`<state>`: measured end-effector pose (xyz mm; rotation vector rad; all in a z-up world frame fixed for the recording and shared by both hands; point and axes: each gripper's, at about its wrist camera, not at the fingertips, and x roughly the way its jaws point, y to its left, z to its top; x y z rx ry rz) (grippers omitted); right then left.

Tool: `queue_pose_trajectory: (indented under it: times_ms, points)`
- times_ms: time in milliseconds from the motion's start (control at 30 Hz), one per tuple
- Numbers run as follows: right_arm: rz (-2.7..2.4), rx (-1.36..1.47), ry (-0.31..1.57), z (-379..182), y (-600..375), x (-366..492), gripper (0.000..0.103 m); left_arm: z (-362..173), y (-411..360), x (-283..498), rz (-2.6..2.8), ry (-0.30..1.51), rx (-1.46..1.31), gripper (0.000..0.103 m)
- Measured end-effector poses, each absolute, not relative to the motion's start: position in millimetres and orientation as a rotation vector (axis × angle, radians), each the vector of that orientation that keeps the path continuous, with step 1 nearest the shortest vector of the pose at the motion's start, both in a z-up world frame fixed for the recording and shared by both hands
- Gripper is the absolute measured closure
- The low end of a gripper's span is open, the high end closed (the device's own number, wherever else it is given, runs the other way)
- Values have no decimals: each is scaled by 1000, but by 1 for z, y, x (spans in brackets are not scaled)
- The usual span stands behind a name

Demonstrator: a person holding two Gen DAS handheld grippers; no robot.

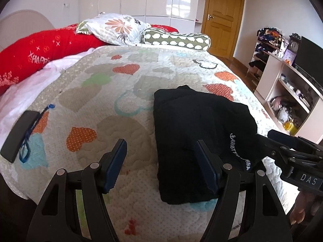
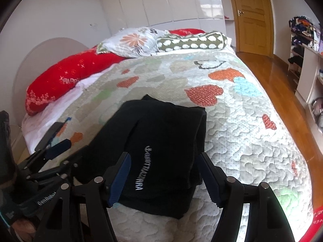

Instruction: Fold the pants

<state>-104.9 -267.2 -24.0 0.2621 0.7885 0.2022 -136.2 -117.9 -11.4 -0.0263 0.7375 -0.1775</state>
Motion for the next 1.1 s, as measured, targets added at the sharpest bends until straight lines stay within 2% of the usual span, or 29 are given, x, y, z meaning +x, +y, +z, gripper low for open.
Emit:
queue_pose_trajectory:
  times_ms: [1100]
  points:
    - [244, 374, 877, -59, -287, -68, 36, -20, -113, -98, -237, 797, -45, 32]
